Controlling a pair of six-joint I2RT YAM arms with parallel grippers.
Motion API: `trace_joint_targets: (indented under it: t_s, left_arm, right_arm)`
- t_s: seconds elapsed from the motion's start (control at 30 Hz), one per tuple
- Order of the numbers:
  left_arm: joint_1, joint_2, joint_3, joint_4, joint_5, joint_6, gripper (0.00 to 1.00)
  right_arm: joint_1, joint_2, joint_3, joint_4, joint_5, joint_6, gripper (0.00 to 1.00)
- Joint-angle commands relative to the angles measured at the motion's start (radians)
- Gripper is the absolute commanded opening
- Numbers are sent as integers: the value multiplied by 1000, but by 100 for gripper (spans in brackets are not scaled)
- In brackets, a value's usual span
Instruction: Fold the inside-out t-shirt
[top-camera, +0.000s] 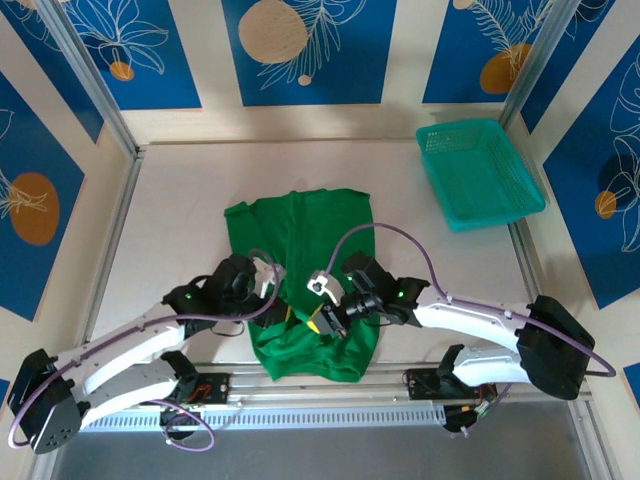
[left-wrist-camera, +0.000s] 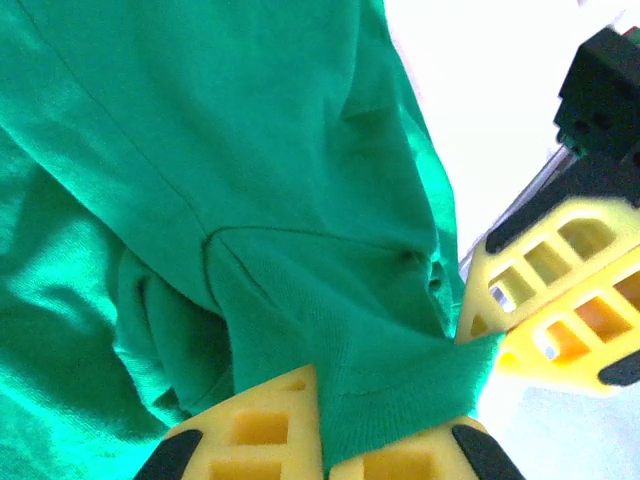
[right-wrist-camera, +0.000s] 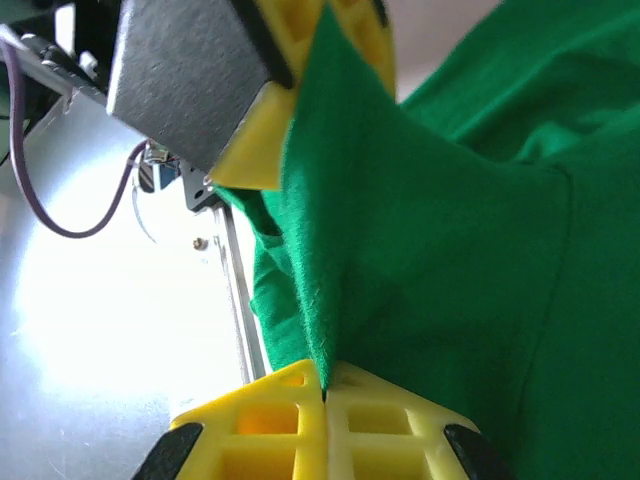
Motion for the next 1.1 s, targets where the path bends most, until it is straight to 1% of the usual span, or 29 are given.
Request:
trace_joint_targets:
  t_s: [0.0,0.03,0.1,0.17,0.2,0.23,0.33,0.4,0.47,0.53,0.63,0.7,0.83,0.93,1.0,1.07]
  left_arm:
    - [-4,-10,29,16,-46,12,0]
    - [-3,-4,39,23,-44,6,0]
    - [-3,5,55,36,-31,-20,0]
    - [-3,10,67,53,-16,-54,0]
    - [-3,11,74,57,-8,-65,0]
    - [-3,14,83,51,-2,-74,0]
    - [-3,24,110,18,11,-101,0]
    - [-3,32,106,27,31,-121,0]
    - [-3,41,102,35,46,-134,0]
    - [-3,54,111,16,46,-144,0]
    - [-3,59,109,23,44,-166,0]
    - [-4,58,102,42,51,-176,0]
    - [-4,57,99,56,53,-203,0]
    - [-4,61,60,129,95,-240,0]
    - [-3,62,54,140,94,-260,0]
    - [-3,54,47,160,89,-276,0]
  right_arm:
    - [-4,-9,-19,81,-12,-66,11]
    - [-4,-6,-8,64,33,-57,20]
    - [14,-25,28,9,116,-64,26]
    - [97,-90,33,0,241,-156,32]
    - [153,-128,22,20,307,-231,37]
    - [204,-158,5,41,347,-317,39]
    - [313,-206,-22,75,386,-586,42]
    - [366,-203,-22,78,427,-722,45]
    - [387,-175,-5,76,465,-795,47]
    - [395,-131,45,16,499,-849,48]
    - [398,-64,99,-46,569,-899,49]
    - [377,-20,107,-25,589,-896,49]
    - [333,42,91,69,628,-856,49]
    - [302,71,90,86,610,-816,49]
    - [302,100,89,102,631,-802,49]
    - [305,122,84,113,625,-808,47]
